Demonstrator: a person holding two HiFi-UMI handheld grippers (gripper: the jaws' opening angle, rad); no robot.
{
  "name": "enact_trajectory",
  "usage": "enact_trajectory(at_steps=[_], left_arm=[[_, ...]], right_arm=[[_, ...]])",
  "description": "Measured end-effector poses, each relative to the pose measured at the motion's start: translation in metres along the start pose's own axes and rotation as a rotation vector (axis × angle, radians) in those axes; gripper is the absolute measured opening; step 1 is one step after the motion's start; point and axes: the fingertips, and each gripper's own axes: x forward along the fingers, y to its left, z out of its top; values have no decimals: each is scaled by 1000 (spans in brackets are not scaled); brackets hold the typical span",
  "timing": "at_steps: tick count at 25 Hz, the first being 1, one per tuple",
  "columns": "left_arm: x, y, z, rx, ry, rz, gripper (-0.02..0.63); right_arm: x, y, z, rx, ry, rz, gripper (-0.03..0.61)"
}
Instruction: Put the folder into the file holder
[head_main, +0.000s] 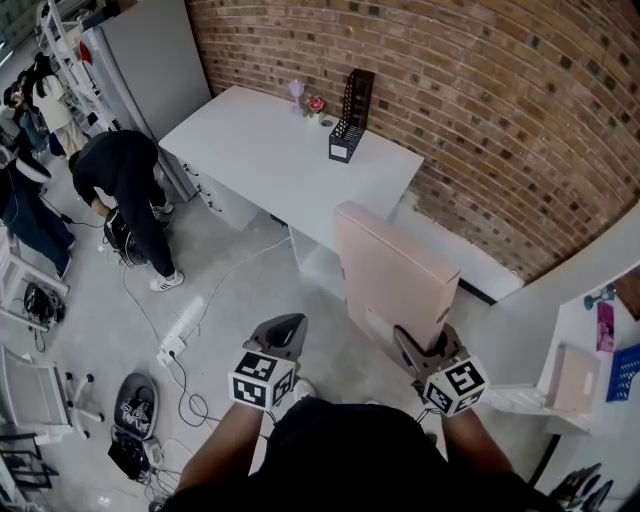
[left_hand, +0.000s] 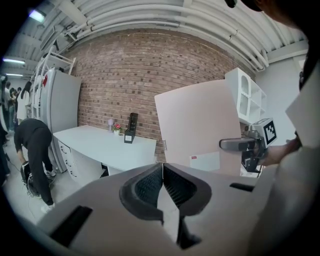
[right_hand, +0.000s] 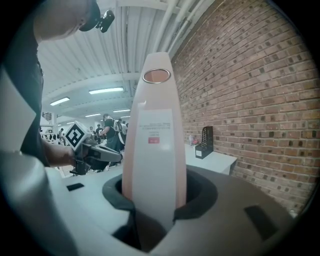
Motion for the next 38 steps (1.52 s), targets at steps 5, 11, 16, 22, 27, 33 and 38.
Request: enact_trajectory(at_steps=[5,11,16,22,27,33,38], left_arm=[[-8,30,2,5,-13,-14,6],[-24,69,-3,33,5,-21,6],[-35,100,-21,0,30,-23,6],[-40,117,-25,-19,30,-28,6],[-34,132,-26,-39,36,-27,6],[-25,145,-27,-35,53,-31,6],[-2,167,-18,-23,71,-15,6]], right_arm=[[25,19,2,-8,-2,-10,173],[57,39,1,19,16,-33,173],[81,57,-2,44,25,-50,173],[105,69,-6,42,72,-16,173],[125,69,-1,41,74,-5,175],[154,59,-3,71,76,-3,176],[184,38,3,77,59,8,176]])
